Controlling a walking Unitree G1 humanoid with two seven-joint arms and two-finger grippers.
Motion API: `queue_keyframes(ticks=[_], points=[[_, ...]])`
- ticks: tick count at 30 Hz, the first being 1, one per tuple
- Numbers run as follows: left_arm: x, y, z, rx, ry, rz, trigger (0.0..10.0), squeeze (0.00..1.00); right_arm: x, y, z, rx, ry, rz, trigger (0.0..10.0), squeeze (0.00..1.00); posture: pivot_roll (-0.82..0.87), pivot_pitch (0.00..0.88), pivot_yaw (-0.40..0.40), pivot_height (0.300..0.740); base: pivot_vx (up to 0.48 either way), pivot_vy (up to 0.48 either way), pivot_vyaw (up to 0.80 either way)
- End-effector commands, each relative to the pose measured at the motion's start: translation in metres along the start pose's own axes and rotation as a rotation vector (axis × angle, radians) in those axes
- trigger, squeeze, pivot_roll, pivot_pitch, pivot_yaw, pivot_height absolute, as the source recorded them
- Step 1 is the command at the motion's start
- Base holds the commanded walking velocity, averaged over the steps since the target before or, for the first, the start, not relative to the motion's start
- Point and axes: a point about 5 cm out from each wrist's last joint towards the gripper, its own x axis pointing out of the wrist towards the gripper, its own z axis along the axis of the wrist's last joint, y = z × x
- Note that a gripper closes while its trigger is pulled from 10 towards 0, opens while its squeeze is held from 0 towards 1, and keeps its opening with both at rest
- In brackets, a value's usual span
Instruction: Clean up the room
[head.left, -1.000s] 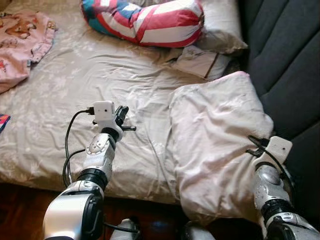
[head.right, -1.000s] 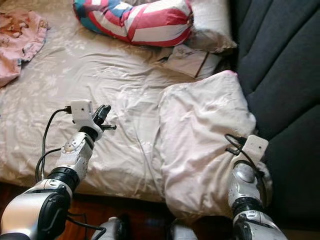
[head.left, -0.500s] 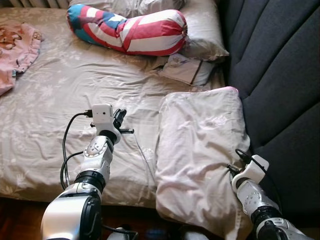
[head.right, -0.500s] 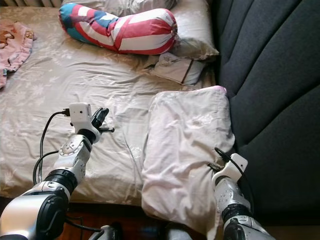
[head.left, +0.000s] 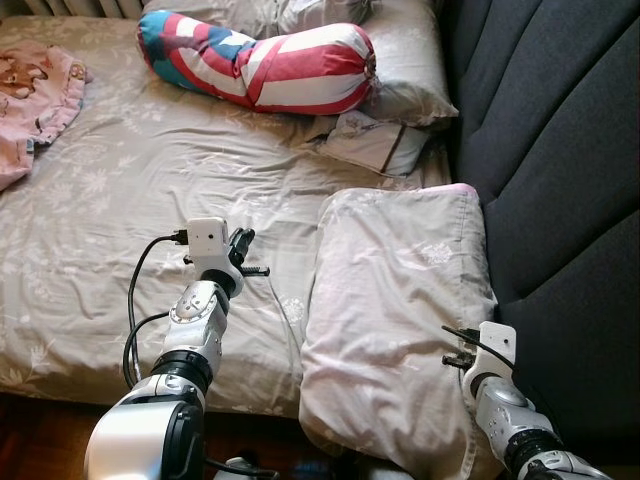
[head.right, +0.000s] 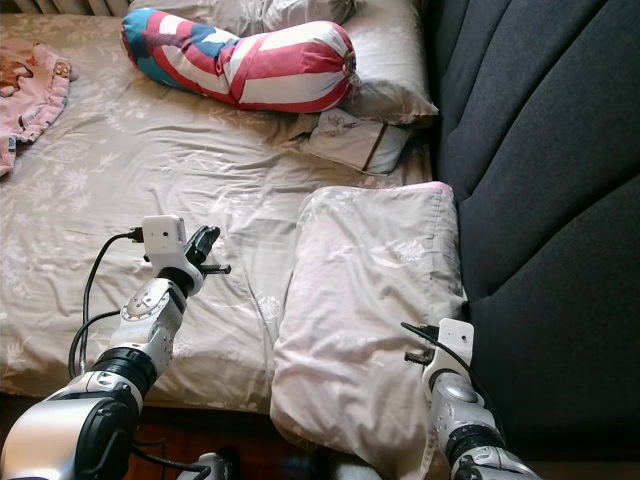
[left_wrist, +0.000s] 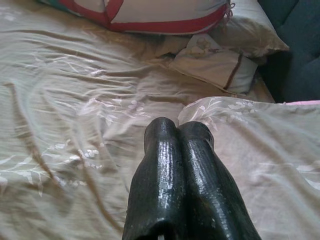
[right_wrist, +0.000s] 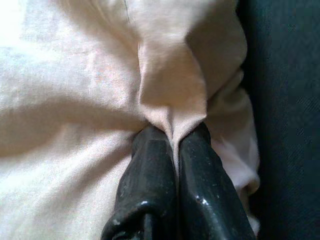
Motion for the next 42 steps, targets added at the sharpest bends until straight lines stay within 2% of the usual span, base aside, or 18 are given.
queue_keyframes(ticks=[1,2,5,9,13,16,18,21,24,25,26,27,33,35,36,38,41,42], points=[[-0.004,0.0,-0.009,0.0,0.028,0.001,10.0,0.0,0.0,-0.002,0.002,-0.071,-0.021,-0.013,10.0,0.0,-0.18,0.189,-0.027,0.74,0.0,0.0,0.0],[-0.005,0.0,-0.009,-0.003,0.026,0.0,10.0,0.0,0.001,-0.006,0.012,-0.148,-0.065,-0.04,10.0,0.0,-0.17,0.188,-0.025,0.74,0.0,0.0,0.0],[-0.005,0.0,-0.009,-0.005,0.023,0.001,10.0,0.0,0.001,-0.012,0.024,-0.247,-0.115,-0.086,10.0,0.0,-0.17,0.188,-0.025,0.74,0.0,0.0,0.0],[-0.006,0.0,-0.01,-0.009,0.021,0.003,10.0,0.0,0.001,-0.021,0.049,-0.432,-0.212,-0.149,10.0,0.0,-0.16,0.188,-0.025,0.74,0.0,0.0,0.0],[-0.007,0.001,-0.011,-0.015,0.019,0.007,10.0,0.0,0.002,-0.018,0.049,-0.545,-0.209,-0.131,10.0,0.0,-0.16,0.187,-0.026,0.74,0.0,0.0,0.0],[-0.007,0.001,-0.011,-0.014,0.022,0.007,10.0,0.0,0.002,-0.005,0.022,-0.417,-0.081,-0.017,10.0,0.0,-0.16,0.189,-0.026,0.74,0.0,0.0,0.0],[-0.007,0.0,-0.012,-0.014,0.023,0.006,10.0,0.0,0.002,0.0,0.011,-0.36,-0.049,0.006,10.0,0.0,-0.15,0.189,-0.024,0.74,0.0,0.0,0.0],[-0.007,0.0,-0.012,-0.014,0.024,0.005,10.0,0.0,0.001,0.004,0.004,-0.384,-0.045,0.007,10.0,0.0,-0.15,0.193,-0.022,0.74,0.0,0.0,0.0],[-0.007,0.0,-0.012,-0.013,0.024,0.004,10.0,0.0,0.0,0.005,0.001,-0.356,-0.051,0.007,10.0,0.0,-0.15,0.193,-0.021,0.74,0.0,0.0,0.0],[-0.007,-0.001,-0.011,-0.014,0.024,0.004,10.0,0.0,0.0,0.005,0.001,-0.351,-0.052,0.005,10.0,0.26,-0.15,0.193,-0.021,0.74,0.0,0.0,0.0],[-0.007,-0.001,-0.011,-0.014,0.023,0.005,10.0,0.0,0.0,0.004,0.003,-0.326,-0.064,0.0,10.0,0.75,-0.15,0.193,-0.021,0.74,0.0,0.0,0.0],[-0.007,-0.001,-0.011,-0.015,0.023,0.004,10.0,0.0,0.0,0.004,0.006,-0.316,-0.074,-0.003,10.0,1.0,-0.15,0.192,-0.024,0.74,0.0,0.0,0.0],[-0.006,-0.003,-0.012,-0.018,0.021,0.002,10.0,0.0,0.001,0.0,0.027,-0.292,-0.164,-0.037,10.0,1.0,-0.15,0.19,-0.025,0.74,0.0,0.0,0.0],[-0.006,-0.004,-0.012,-0.021,0.022,0.0,10.0,0.0,0.001,-0.001,0.042,-0.291,-0.24,-0.058,10.0,1.0,-0.16,0.188,-0.025,0.74,0.0,0.0,0.0],[-0.007,-0.005,-0.012,-0.023,0.023,-0.002,10.0,0.0,-0.001,0.0,0.056,-0.273,-0.315,-0.068,10.0,1.0,-0.16,0.187,-0.026,0.74,0.0,0.0,0.0],[-0.007,-0.005,-0.013,-0.024,0.023,-0.003,10.0,0.0,-0.002,0.001,0.063,-0.256,-0.355,-0.066,10.0,1.0,-0.16,0.187,-0.026,0.74,0.0,0.0,0.0],[-0.008,-0.005,-0.014,-0.023,0.028,-0.004,10.0,0.0,-0.004,0.007,0.071,-0.243,-0.408,-0.033,10.0,1.0,-0.16,0.183,-0.028,0.74,0.0,0.0,0.0],[-0.009,-0.005,-0.017,-0.022,0.033,-0.004,10.0,0.0,-0.005,0.014,0.073,-0.226,-0.436,0.024,10.0,1.0,-0.16,0.182,-0.029,0.74,0.0,0.0,0.0]])
